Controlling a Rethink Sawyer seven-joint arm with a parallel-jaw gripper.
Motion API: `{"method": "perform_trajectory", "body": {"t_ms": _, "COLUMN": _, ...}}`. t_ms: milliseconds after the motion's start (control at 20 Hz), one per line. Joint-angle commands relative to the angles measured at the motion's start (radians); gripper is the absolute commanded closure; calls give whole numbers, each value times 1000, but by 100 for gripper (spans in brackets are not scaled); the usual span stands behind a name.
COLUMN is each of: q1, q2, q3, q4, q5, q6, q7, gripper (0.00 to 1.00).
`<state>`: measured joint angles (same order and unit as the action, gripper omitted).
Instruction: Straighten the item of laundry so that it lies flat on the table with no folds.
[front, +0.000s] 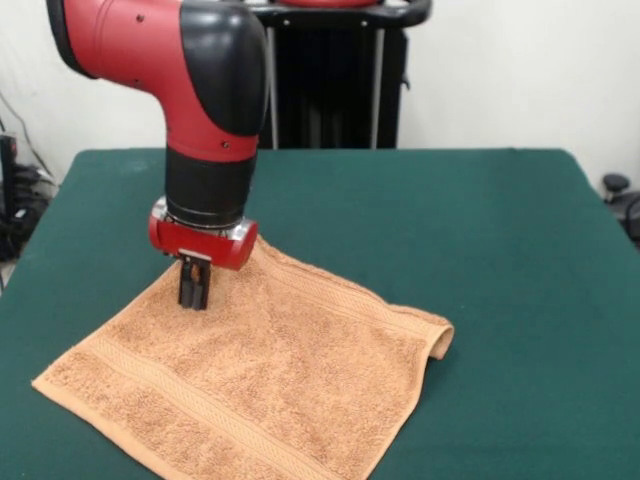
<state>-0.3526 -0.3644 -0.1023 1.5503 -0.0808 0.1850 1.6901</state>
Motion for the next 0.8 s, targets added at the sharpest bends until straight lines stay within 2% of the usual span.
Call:
{"method": "perform_trajectory", "body": {"t_ms": 50, "q1": 20, "q2": 85, "q3": 101, "q4": 23, "q5": 8, "q6": -22, "q7": 146, "gripper": 100}}
{"method": "perform_trajectory", "body": {"t_ms": 250, "q1": -16, "q2": 44, "q3": 83, "q4": 131, "q5": -39, "q6": -71, "q7": 145, "gripper": 100}}
{"method": "perform_trajectory", "body": {"t_ms": 550, "q1": -123, "q2": -103, "q3": 75, "q4": 267, "q5": -118, "q6": -38, "q7": 64, "gripper": 100}}
{"method": "perform_trajectory", "body": {"t_ms": 800, "q1": -185, "q2": -186, "q3": 75, "q4": 308, "q5": -171, "q6": 2, "q7": 36, "gripper": 100}}
